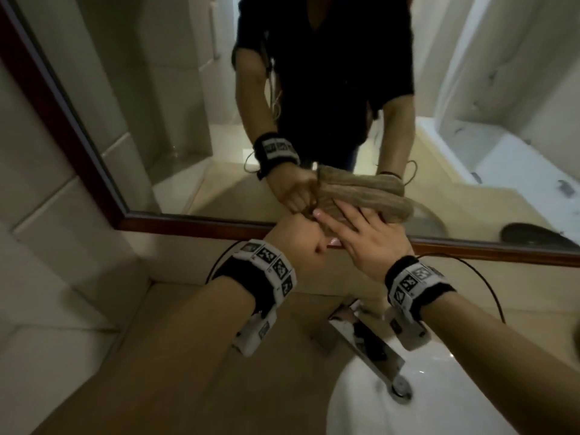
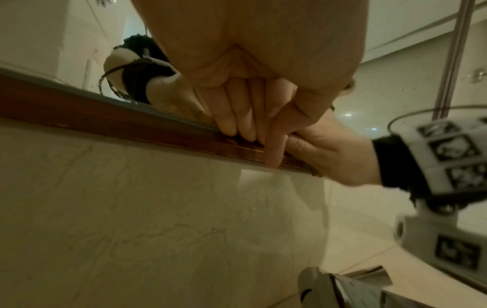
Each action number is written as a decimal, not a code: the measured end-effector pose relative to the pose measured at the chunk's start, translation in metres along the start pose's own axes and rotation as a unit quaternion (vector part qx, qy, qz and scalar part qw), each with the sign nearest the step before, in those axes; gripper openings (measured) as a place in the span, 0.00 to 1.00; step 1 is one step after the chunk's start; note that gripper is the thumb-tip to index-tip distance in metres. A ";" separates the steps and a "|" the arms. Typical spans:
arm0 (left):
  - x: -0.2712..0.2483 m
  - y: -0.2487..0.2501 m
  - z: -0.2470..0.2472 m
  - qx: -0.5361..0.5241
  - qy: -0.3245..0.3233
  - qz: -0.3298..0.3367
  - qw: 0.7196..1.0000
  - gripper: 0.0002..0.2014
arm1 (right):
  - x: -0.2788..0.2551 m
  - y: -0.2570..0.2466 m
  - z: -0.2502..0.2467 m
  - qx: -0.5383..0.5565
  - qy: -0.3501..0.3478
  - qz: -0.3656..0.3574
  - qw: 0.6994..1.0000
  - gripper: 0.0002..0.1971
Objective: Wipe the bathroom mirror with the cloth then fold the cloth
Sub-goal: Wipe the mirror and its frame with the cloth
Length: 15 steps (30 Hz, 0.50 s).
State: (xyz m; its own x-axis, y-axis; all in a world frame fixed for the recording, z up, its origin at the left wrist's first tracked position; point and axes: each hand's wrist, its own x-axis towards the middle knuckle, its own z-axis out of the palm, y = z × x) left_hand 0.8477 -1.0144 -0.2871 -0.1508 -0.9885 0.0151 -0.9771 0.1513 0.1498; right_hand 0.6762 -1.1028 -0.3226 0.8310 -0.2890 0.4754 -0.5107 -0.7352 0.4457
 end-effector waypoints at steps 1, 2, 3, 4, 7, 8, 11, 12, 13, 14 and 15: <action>0.001 0.004 -0.004 0.036 -0.016 0.022 0.999 0.15 | 0.003 0.009 -0.008 -0.006 0.009 -0.010 1.000 0.37; 0.000 0.008 -0.010 0.078 -0.041 0.034 0.996 0.16 | 0.012 0.020 -0.023 -0.007 0.016 -0.008 1.000 0.39; -0.001 0.011 -0.014 0.107 -0.053 0.038 0.992 0.16 | 0.026 0.035 -0.042 -0.001 0.035 0.014 0.999 0.39; -0.002 0.013 -0.017 0.116 -0.055 0.030 0.991 0.17 | 0.043 0.048 -0.068 0.003 0.058 0.042 0.997 0.37; -0.004 0.018 -0.019 0.123 -0.072 0.022 0.990 0.22 | 0.107 0.094 -0.148 -0.064 0.126 0.119 0.983 0.29; -0.004 0.019 -0.019 0.128 -0.080 0.025 0.988 0.23 | 0.128 0.110 -0.170 -0.081 0.140 0.145 0.976 0.29; -0.002 0.015 -0.018 0.134 -0.080 0.035 0.987 0.23 | 0.163 0.128 -0.199 -0.094 0.182 0.190 0.960 0.28; -0.003 0.012 -0.015 0.124 -0.071 0.037 0.989 0.22 | 0.163 0.124 -0.193 -0.094 0.192 0.194 0.957 0.27; -0.005 0.009 -0.012 0.106 -0.061 0.035 0.992 0.21 | 0.159 0.115 -0.180 -0.098 0.203 0.192 0.955 0.27; -0.008 0.007 -0.008 0.086 -0.049 0.032 0.995 0.19 | 0.150 0.103 -0.163 -0.099 0.208 0.187 0.955 0.27; -0.008 0.004 -0.004 0.070 -0.036 0.026 0.997 0.17 | 0.137 0.087 -0.143 -0.097 0.200 0.178 0.959 0.27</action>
State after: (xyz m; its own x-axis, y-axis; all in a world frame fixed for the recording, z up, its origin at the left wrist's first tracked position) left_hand 0.8461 -1.0063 -0.2825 -0.2075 -0.9768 -0.0534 -0.9782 0.2072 0.0117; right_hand 0.7140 -1.1188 -0.1096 0.4648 -0.2148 0.8590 -0.8103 -0.4943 0.3148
